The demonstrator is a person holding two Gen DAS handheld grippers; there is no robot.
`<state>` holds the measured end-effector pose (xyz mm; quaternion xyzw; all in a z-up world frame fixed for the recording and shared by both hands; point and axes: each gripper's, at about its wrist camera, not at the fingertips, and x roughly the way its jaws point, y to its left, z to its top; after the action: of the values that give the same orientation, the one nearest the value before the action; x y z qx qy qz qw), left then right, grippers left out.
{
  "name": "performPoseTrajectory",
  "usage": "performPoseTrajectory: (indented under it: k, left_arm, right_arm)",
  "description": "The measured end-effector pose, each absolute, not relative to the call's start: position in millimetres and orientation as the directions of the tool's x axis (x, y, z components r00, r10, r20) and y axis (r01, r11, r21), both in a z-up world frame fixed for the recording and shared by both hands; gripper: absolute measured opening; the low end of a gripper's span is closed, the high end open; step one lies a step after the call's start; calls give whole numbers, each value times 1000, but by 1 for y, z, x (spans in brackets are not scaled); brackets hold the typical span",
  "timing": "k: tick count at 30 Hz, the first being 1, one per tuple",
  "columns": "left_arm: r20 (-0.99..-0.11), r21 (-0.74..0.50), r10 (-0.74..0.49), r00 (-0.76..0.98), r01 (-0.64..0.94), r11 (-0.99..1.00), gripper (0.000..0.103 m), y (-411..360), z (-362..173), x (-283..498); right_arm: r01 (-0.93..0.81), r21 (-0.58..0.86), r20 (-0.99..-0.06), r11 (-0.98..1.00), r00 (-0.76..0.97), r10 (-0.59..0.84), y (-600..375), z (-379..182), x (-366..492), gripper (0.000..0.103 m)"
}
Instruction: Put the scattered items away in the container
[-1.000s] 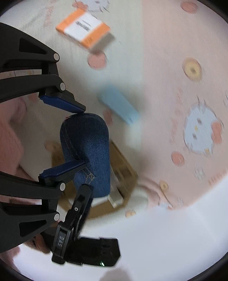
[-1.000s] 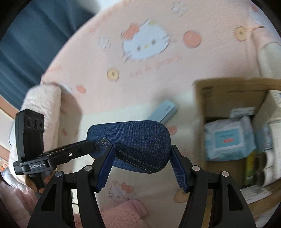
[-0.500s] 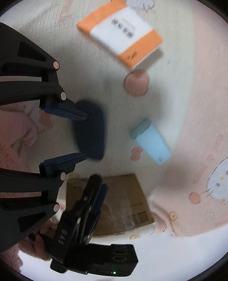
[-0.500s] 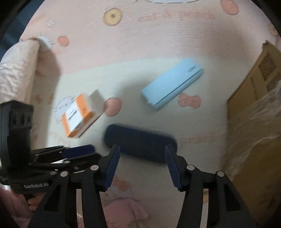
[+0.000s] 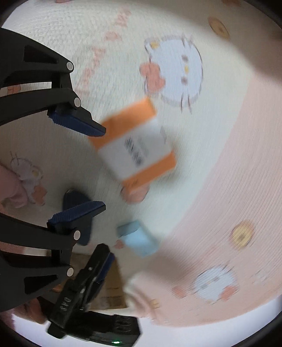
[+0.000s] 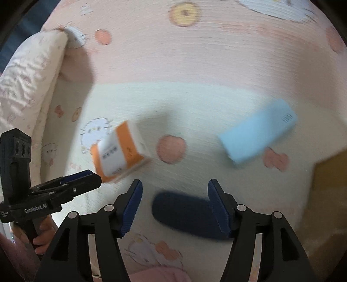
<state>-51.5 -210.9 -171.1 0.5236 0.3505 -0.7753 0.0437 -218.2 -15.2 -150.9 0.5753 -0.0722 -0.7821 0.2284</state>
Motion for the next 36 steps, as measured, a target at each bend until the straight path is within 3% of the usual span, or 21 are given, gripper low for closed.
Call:
performPoseTrajectory:
  k: [8, 12, 25, 27, 29, 31, 33, 36]
  left_arm:
    - [-854, -501, 260, -452, 575, -646, 68, -247, -194, -43]
    - [-839, -536, 309, -449, 575, -619, 69, -247, -209, -54]
    - [-861, -497, 264, -435, 608, -619, 67, -241, -219, -74]
    - [-858, -502, 265, -440, 610, -614, 67, -242, -219, -75]
    - [-858, -500, 261, -442, 605, -619, 66, -243, -221, -75]
    - [-859, -497, 257, -444, 595, -632, 65, -244, -220, -75]
    - [-864, -481, 238, -443, 591, -647, 56, -248, -216, -69]
    - [-860, -483, 241, -450, 566, -668, 55, -248, -211, -67]
  right_arm:
    - [386, 435, -824, -814, -193, -532, -74, -169, -233, 65]
    - [359, 494, -808, -792, -146, -571, -90, -190, -246, 65]
    - [306, 612, -745, -729, -86, -661, -98, -228, -265, 65]
    - [296, 633, -732, -716, -74, -678, -98, -230, -267, 63]
    - [281, 667, -706, -690, -58, -706, -97, -231, -267, 53]
    - [271, 667, -706, -694, -68, -705, -97, -231, -266, 53]
    - [272, 666, -705, -694, -72, -705, -96, -229, -265, 52]
    - [279, 656, -714, -701, -71, -696, -95, -222, -261, 53]
